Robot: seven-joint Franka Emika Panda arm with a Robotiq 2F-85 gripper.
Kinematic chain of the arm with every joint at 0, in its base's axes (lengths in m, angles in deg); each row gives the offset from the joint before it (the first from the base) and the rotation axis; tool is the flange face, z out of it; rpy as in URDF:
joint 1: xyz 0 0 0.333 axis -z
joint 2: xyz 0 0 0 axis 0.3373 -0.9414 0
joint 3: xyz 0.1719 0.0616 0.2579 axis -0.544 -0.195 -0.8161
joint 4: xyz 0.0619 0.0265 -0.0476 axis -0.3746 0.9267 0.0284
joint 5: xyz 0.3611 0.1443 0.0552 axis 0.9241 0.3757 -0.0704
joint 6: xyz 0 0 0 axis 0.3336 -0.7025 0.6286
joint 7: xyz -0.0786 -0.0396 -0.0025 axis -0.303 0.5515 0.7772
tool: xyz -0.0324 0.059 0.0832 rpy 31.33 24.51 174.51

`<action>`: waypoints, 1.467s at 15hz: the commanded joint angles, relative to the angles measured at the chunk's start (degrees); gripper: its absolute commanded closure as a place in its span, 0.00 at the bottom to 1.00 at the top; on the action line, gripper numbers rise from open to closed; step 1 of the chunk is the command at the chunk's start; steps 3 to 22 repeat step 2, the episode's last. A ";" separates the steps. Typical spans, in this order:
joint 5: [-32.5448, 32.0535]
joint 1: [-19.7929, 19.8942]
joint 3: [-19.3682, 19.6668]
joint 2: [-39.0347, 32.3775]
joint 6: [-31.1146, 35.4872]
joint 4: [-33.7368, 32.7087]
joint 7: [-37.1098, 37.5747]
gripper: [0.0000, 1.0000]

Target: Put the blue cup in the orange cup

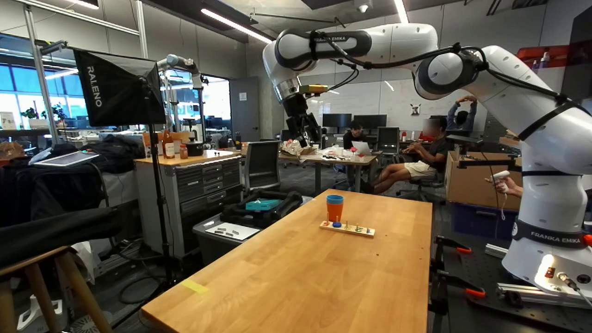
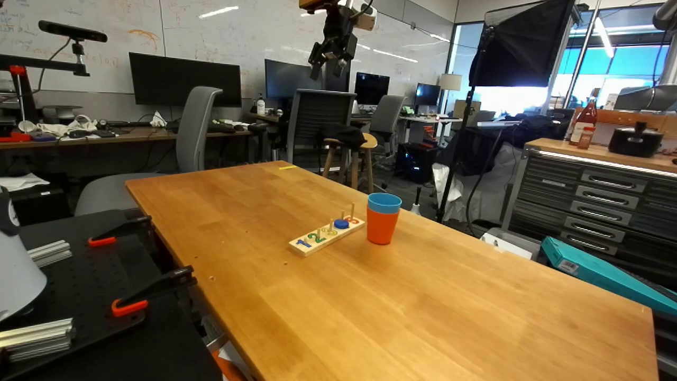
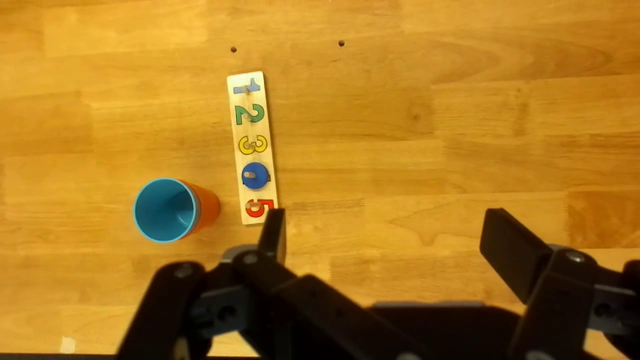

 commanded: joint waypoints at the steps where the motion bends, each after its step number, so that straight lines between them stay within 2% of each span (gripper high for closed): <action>1: 0.00 0.00 0.00 0.00 0.00 0.01 0.00 0.00; 22: 0.00 0.00 0.00 0.00 0.00 0.01 0.00 0.00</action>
